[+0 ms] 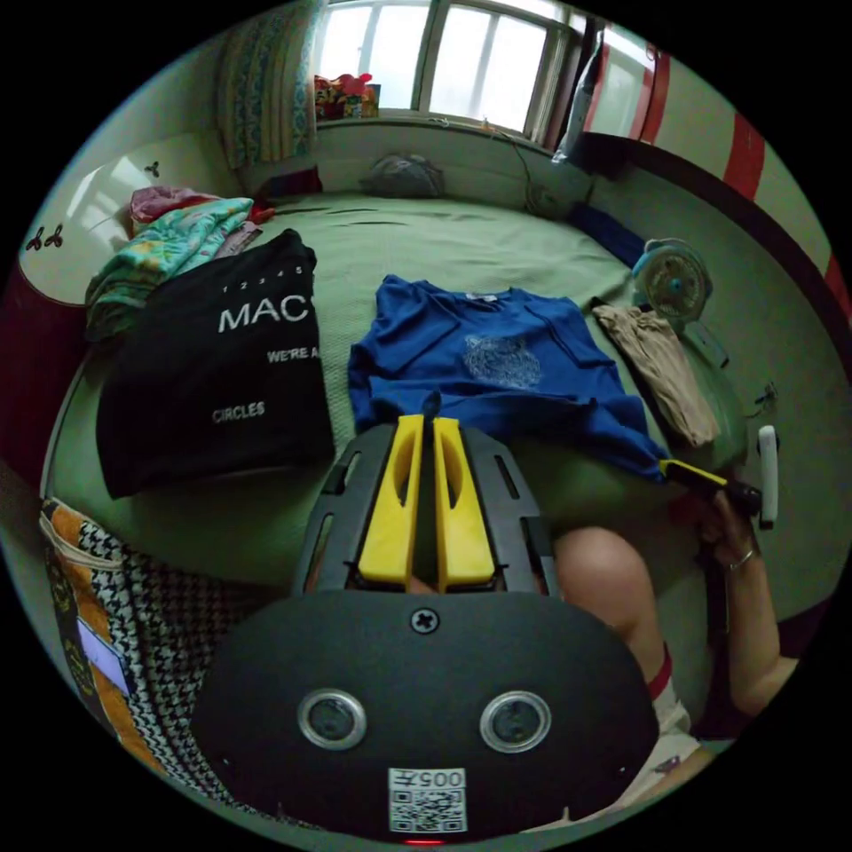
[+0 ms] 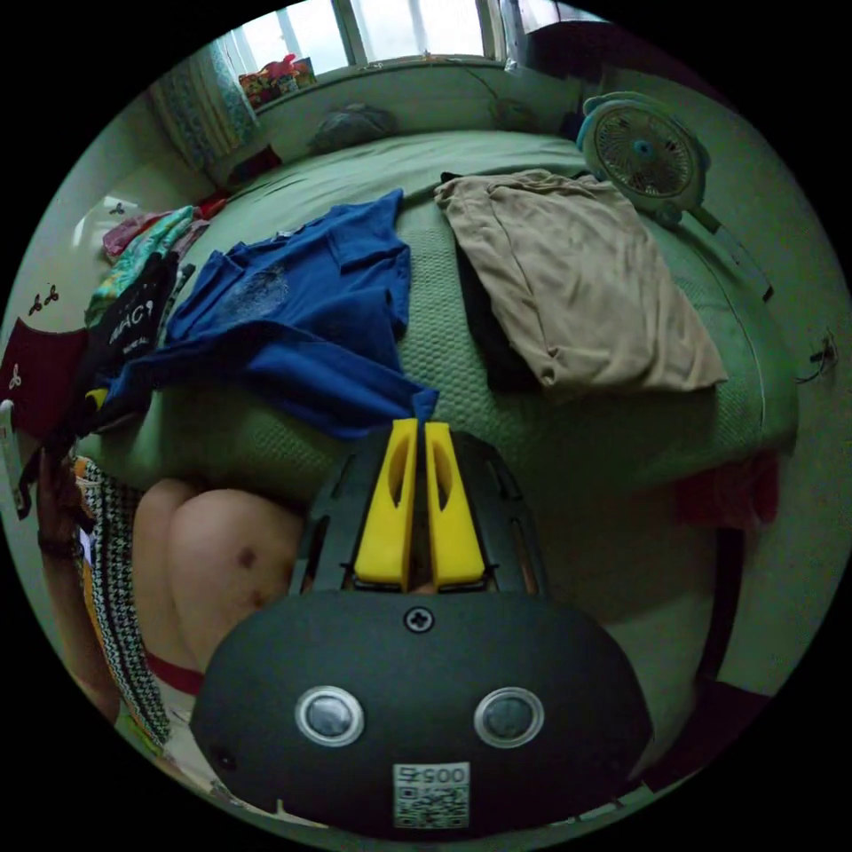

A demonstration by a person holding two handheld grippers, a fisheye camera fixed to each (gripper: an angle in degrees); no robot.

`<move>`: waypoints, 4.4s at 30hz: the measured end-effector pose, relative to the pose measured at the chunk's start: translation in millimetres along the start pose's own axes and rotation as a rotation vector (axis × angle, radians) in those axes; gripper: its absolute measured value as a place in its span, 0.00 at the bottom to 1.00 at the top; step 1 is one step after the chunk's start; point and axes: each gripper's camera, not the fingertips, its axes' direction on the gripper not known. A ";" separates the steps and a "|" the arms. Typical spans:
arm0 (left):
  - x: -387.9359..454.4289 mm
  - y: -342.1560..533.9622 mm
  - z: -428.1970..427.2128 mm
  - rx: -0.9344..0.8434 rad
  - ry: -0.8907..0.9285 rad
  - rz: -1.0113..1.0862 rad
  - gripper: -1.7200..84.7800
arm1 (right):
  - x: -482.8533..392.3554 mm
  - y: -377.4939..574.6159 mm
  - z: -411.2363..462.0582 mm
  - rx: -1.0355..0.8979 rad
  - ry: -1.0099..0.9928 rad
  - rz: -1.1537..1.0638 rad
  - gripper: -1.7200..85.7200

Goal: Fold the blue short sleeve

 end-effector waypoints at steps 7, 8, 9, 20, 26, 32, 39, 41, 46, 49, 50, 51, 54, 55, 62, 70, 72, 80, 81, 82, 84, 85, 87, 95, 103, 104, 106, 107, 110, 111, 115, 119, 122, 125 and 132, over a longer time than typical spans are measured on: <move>-28.6 63.0 -71.6 -0.004 0.051 0.027 0.04 | 4.5 57.2 -79.7 0.129 -0.028 0.017 0.00; -31.1 67.5 -75.9 -0.006 0.056 0.025 0.04 | 5.7 64.1 -91.8 0.148 -0.026 0.025 0.00; -36.3 76.2 -84.2 -0.005 0.058 0.016 0.04 | 6.1 67.1 -97.4 0.155 -0.026 0.026 0.00; -62.7 114.9 -145.4 0.072 0.132 -0.011 0.04 | -16.2 91.3 -177.1 0.279 -0.028 -0.045 0.00; -63.9 116.6 -146.1 0.029 0.140 0.051 0.04 | -20.6 80.3 -173.6 0.212 -0.048 -0.152 0.00; -54.5 115.6 -135.1 -0.029 0.139 0.173 0.05 | -23.1 78.7 -152.3 0.190 -0.058 -0.234 0.01; -63.4 156.0 -89.5 -0.332 0.004 0.212 0.08 | -22.5 102.8 -87.8 -0.113 0.048 -0.321 0.06; -69.4 154.0 -79.9 -0.354 -0.012 0.184 0.08 | -23.8 84.4 -77.5 -0.115 0.083 -0.319 0.07; -62.9 81.8 -39.7 -0.233 -0.028 0.173 0.10 | -64.6 -2.9 -57.3 0.052 0.052 -0.348 0.09; -47.2 24.6 -6.9 -0.116 0.065 0.224 0.11 | -103.8 -66.3 -31.5 0.141 -0.008 -0.379 0.11; -44.9 13.2 0.9 -0.102 0.086 0.222 0.12 | -118.8 -91.6 -16.6 0.145 -0.023 -0.381 0.13; -40.1 -9.4 16.7 -0.087 0.108 0.216 0.12 | -125.7 -103.9 -8.7 0.143 -0.027 -0.377 0.13; -24.7 -55.9 55.8 -0.080 0.058 0.256 0.14 | -155.3 -156.5 28.9 0.133 -0.009 -0.380 0.14; -19.2 -68.6 72.4 -0.099 0.033 0.277 0.14 | -164.9 -173.0 42.7 0.135 0.032 -0.390 0.14; -29.3 -89.8 133.8 -0.177 -0.015 0.225 0.12 | -173.7 -220.5 102.7 0.076 0.132 -0.418 0.12; -62.0 -105.6 114.8 -0.081 0.052 0.120 0.03 | -139.7 -250.0 86.2 0.150 0.011 -0.304 0.01; -79.9 -109.6 96.0 -0.012 0.041 0.041 0.03 | -115.5 -260.8 70.3 0.194 -0.023 -0.210 0.00; -167.5 -81.6 50.0 0.090 -0.073 -0.314 0.01 | 13.6 -254.5 54.2 0.147 -0.021 0.162 0.01; -168.5 -73.7 47.7 0.096 -0.063 -0.328 0.01 | 14.0 -249.7 53.3 0.152 -0.017 0.158 0.01; -163.7 -66.5 46.3 0.100 -0.062 -0.322 0.01 | 9.5 -239.6 50.2 0.169 -0.006 0.126 0.01; -147.5 -57.3 47.1 0.080 -0.072 -0.279 0.01 | -5.7 -224.4 46.8 0.175 0.004 0.075 0.01; -132.7 -50.8 49.7 0.058 -0.069 -0.254 0.01 | -20.3 -213.8 45.6 0.169 0.001 0.044 0.01; -103.4 -38.8 57.0 0.012 -0.027 -0.197 0.01 | -47.9 -196.0 45.5 0.148 -0.012 -0.005 0.01; 53.2 35.4 101.2 -0.217 0.164 -0.040 0.01 | -197.9 -91.0 68.1 -0.032 -0.131 -0.172 0.01; 138.1 84.8 123.1 -0.242 0.032 -0.025 0.01 | -252.9 -42.5 67.9 0.065 -0.008 -0.241 0.01; 142.3 85.8 122.3 -0.229 0.027 -0.018 0.01 | -256.3 -41.6 69.4 0.070 -0.004 -0.243 0.01; 159.9 86.6 120.8 -0.211 -0.037 -0.010 0.01 | -263.7 -39.5 72.7 0.070 0.009 -0.266 0.01; 165.1 87.1 121.8 -0.211 -0.048 0.003 0.01 | -269.6 -37.5 74.8 0.065 0.010 -0.296 0.01; 187.9 89.9 127.9 -0.238 -0.087 0.037 0.01 | -281.8 -32.9 79.3 0.050 0.025 -0.339 0.01; 194.3 91.5 128.8 -0.243 -0.084 0.031 0.01 | -283.8 -32.1 80.4 0.045 0.030 -0.343 0.01; 205.3 99.5 129.2 -0.248 0.011 -0.012 0.01 | -293.3 -28.8 89.1 0.000 0.052 -0.349 0.01; 216.6 103.9 130.6 -0.255 0.059 -0.034 0.01 | -288.7 -30.9 96.3 -0.037 0.000 -0.297 0.01; 236.7 107.5 129.4 -0.252 0.019 0.001 0.01 | -282.5 -32.9 102.8 -0.075 -0.066 -0.243 0.01; 257.8 111.8 127.3 -0.250 -0.035 0.023 0.01 | -278.5 -30.9 105.6 -0.082 -0.122 -0.213 0.01; 284.1 121.4 123.2 -0.251 0.002 0.000 0.01 | -286.2 -23.9 108.7 -0.080 -0.120 -0.219 0.01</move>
